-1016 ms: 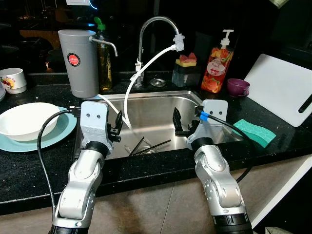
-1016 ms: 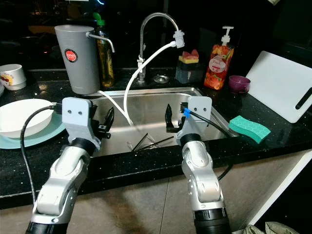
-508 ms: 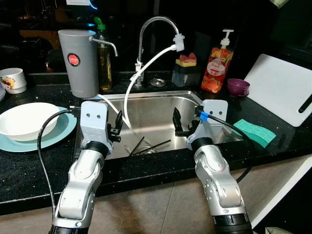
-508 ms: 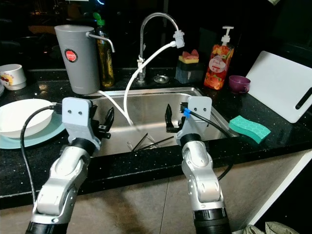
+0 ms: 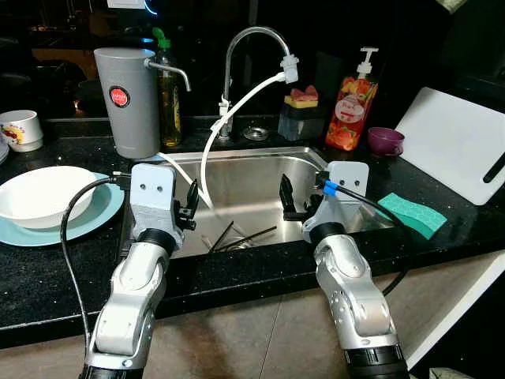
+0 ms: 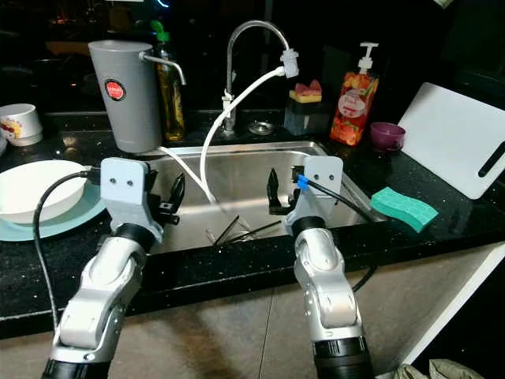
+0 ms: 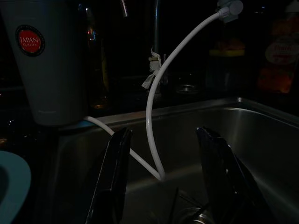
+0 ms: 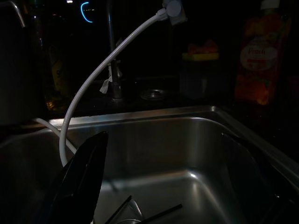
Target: Kitchen organization
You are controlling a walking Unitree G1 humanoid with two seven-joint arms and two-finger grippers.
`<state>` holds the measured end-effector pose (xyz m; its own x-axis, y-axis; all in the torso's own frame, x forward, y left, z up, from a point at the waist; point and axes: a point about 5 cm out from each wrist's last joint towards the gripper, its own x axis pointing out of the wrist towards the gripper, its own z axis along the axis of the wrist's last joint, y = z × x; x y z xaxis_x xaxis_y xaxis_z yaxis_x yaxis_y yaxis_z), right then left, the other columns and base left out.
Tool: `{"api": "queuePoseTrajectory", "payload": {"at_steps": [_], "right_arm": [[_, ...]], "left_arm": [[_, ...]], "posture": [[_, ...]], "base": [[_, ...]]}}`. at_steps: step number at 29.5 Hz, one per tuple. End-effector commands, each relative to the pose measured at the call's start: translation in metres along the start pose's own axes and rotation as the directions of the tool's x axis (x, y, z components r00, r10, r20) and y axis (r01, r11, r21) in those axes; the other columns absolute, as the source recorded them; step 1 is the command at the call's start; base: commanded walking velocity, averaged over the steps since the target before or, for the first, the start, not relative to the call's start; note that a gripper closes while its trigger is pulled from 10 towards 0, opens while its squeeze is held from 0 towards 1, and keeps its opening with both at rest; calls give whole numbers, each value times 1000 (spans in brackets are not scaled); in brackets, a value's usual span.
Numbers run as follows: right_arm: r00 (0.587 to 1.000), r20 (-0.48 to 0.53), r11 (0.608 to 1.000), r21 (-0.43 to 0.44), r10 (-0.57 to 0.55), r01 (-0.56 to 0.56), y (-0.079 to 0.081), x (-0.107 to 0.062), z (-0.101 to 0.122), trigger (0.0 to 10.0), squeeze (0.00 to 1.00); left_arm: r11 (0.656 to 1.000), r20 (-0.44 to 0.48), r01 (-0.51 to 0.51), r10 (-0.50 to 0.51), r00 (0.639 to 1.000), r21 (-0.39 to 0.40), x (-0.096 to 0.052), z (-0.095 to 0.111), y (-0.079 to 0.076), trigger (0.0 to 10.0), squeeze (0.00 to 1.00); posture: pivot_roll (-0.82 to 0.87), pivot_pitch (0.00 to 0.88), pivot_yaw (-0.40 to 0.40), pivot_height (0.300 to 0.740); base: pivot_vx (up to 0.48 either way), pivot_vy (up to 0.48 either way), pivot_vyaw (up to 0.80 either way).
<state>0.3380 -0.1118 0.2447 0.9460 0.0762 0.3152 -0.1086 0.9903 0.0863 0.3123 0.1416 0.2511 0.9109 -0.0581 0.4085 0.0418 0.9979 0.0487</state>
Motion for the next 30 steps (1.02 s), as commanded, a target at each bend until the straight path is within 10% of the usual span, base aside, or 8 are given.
{"api": "queuePoseTrajectory", "payload": {"at_steps": [1, 30], "right_arm": [[1000, 2, 1000, 3, -7, 7, -2, -1, 1, 10000, 0], [1000, 5, 1000, 0, -1, 1, -1, 0, 1, 10000, 0]], "left_arm": [[1000, -3, 5, -5, 1000, -1, 0, 0, -3, 10000, 0], [1000, 0, 8, -8, 1000, 0, 1, -1, -3, 10000, 0]], "posture": [[147, 79, -75, 740], [148, 66, -76, 740]], "base": [[0, 0, 0], [0, 0, 0]]}}
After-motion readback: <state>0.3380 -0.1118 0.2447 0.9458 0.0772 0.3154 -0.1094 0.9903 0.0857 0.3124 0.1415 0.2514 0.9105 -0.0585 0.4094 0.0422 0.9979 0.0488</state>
